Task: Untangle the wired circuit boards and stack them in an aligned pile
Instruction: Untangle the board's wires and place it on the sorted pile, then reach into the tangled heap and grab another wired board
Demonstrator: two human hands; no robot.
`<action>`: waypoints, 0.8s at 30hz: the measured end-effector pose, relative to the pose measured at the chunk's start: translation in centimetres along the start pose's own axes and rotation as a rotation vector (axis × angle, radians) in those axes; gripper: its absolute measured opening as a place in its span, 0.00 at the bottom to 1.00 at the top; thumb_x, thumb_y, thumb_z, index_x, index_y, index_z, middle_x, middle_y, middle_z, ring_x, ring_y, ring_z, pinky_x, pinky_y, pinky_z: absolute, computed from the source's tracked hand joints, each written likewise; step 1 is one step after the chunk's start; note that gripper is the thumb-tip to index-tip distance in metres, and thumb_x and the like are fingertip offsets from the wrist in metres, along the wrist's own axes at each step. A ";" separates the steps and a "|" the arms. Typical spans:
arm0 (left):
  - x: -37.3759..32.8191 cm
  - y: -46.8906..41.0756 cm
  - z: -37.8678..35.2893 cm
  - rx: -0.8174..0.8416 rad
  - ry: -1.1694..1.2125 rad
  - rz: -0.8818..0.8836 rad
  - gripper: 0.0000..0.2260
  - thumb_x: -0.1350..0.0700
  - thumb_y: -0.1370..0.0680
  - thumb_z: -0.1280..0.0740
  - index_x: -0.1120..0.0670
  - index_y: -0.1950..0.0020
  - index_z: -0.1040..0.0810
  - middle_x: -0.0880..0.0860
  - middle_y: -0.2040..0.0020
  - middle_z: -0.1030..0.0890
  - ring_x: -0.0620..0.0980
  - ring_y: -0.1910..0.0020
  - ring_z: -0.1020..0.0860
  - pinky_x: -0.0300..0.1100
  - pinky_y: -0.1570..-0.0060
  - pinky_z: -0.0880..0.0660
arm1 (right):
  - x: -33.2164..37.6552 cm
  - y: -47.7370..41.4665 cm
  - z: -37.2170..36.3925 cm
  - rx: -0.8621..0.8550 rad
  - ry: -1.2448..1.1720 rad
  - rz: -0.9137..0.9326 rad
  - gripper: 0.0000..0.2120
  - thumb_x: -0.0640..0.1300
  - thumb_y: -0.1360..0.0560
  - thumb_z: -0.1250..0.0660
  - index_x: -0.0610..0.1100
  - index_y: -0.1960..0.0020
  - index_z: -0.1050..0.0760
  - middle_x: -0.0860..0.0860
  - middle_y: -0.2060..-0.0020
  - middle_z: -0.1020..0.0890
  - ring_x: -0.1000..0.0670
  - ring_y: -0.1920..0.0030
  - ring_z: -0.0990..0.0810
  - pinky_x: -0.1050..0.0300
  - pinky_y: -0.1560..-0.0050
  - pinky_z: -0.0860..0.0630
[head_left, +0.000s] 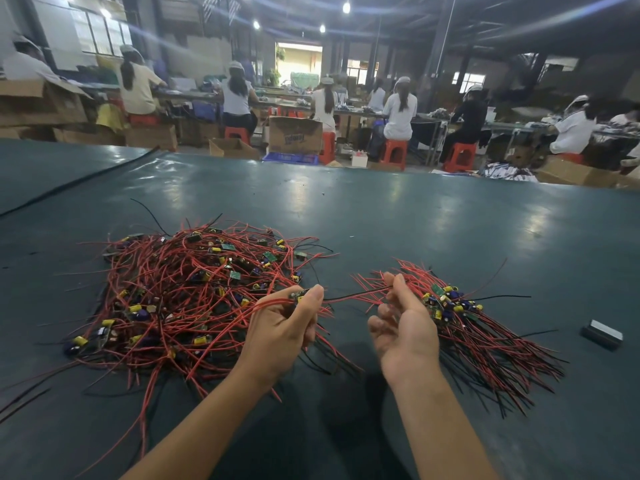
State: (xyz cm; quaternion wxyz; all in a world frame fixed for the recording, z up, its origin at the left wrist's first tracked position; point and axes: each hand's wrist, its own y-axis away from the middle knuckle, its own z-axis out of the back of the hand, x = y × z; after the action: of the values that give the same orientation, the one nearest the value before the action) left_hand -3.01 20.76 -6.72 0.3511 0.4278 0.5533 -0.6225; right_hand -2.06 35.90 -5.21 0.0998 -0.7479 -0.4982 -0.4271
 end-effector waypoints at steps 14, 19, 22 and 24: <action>0.7 -0.3 0.3 0.184 0.021 0.052 0.23 0.41 0.25 0.38 0.56 0.72 0.26 0.53 0.76 0.27 0.47 0.77 0.29 0.37 0.74 0.31 | -2.3 3.3 -1.3 0.352 0.400 0.239 0.17 0.57 0.26 0.36 0.48 0.59 0.14 0.47 0.71 0.19 0.54 0.75 0.26 0.61 0.76 0.29; 1.0 0.2 0.0 0.268 -0.120 -0.018 0.23 0.42 0.22 0.41 0.54 0.71 0.27 0.48 0.76 0.27 0.44 0.76 0.29 0.35 0.70 0.32 | 1.6 -0.4 -0.1 0.007 0.091 0.196 0.16 0.51 0.20 0.36 0.44 0.61 0.20 0.52 0.71 0.18 0.58 0.78 0.31 0.67 0.81 0.36; 1.2 0.2 0.0 0.256 -0.121 -0.030 0.24 0.43 0.21 0.41 0.57 0.71 0.26 0.47 0.77 0.27 0.43 0.76 0.29 0.31 0.69 0.32 | 3.3 -2.0 1.3 -0.050 -0.105 0.041 0.14 0.51 0.18 0.39 0.45 0.56 0.22 0.54 0.67 0.18 0.59 0.77 0.31 0.67 0.80 0.37; 1.2 0.2 0.1 0.246 -0.124 -0.033 0.26 0.43 0.21 0.42 0.60 0.70 0.26 0.47 0.77 0.27 0.44 0.76 0.29 0.31 0.69 0.32 | 3.6 -2.4 2.1 -0.067 -0.211 -0.014 0.12 0.51 0.17 0.40 0.45 0.53 0.24 0.54 0.61 0.18 0.60 0.74 0.27 0.68 0.79 0.34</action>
State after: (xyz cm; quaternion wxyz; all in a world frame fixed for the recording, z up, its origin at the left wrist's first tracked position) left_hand -3.33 20.71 -7.94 0.3192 0.4193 0.4570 -0.7166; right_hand -2.38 40.64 -4.53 0.0189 -0.7881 -0.4967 -0.3630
